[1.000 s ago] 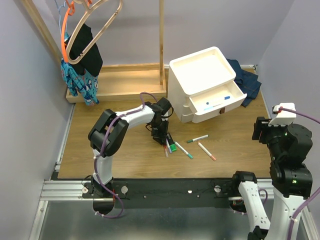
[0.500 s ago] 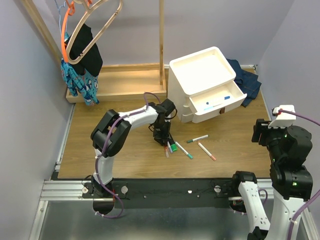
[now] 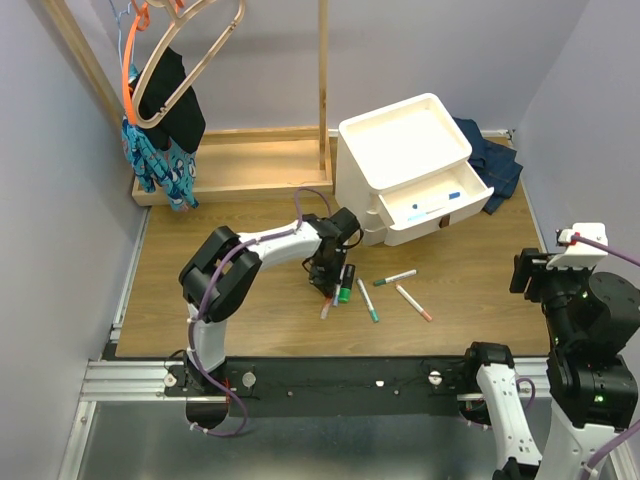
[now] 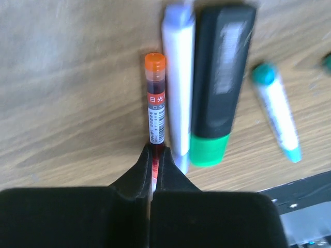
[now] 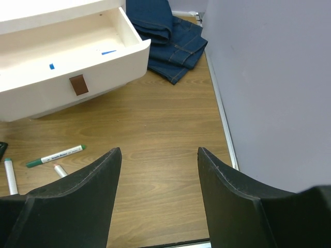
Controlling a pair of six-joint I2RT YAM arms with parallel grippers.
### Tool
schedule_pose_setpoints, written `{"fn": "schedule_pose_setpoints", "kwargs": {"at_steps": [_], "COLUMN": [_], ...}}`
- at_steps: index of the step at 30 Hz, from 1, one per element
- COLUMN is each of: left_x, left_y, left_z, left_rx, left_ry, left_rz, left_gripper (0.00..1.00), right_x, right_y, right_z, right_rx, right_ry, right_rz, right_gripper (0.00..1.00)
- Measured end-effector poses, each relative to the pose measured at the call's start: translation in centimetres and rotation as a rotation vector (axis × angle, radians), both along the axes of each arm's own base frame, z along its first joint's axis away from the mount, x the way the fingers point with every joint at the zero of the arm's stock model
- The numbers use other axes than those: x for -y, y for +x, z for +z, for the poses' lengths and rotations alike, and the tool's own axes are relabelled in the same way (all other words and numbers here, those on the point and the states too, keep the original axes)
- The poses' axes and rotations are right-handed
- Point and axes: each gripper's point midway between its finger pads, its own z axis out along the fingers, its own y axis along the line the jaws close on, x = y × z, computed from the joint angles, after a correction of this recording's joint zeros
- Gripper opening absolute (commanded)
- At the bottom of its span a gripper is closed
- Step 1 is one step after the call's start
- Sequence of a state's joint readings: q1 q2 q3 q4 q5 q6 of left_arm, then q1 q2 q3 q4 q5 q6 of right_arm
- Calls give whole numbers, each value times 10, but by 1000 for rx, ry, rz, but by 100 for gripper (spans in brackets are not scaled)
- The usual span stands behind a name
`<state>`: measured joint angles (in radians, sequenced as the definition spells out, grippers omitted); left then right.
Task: Sort the stationery into containers
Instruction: Pick up the pen from the center of the board.
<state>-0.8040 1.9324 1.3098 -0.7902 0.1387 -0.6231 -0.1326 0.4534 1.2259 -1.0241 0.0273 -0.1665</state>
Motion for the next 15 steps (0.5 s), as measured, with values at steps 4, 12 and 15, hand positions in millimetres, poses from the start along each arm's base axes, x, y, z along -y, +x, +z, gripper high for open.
{"fn": "schedule_pose_setpoints", "kwargs": {"at_steps": [4, 12, 15], "left_x": [-10, -13, -7], "left_y": [-11, -14, -13], "left_z": [2, 66, 121], "left_rx": [15, 206, 335], "left_ry": [7, -96, -212], "left_rz": [-64, -318, -487], "left_gripper": [0, 0, 0], "right_x": [-1, -6, -8], "right_y": [-8, -7, -6], "right_z": [4, 10, 8], "right_rx": [21, 67, 87], "right_ry": [-3, -2, -3], "right_rz": [0, 29, 38], "right_gripper": [68, 68, 68]}}
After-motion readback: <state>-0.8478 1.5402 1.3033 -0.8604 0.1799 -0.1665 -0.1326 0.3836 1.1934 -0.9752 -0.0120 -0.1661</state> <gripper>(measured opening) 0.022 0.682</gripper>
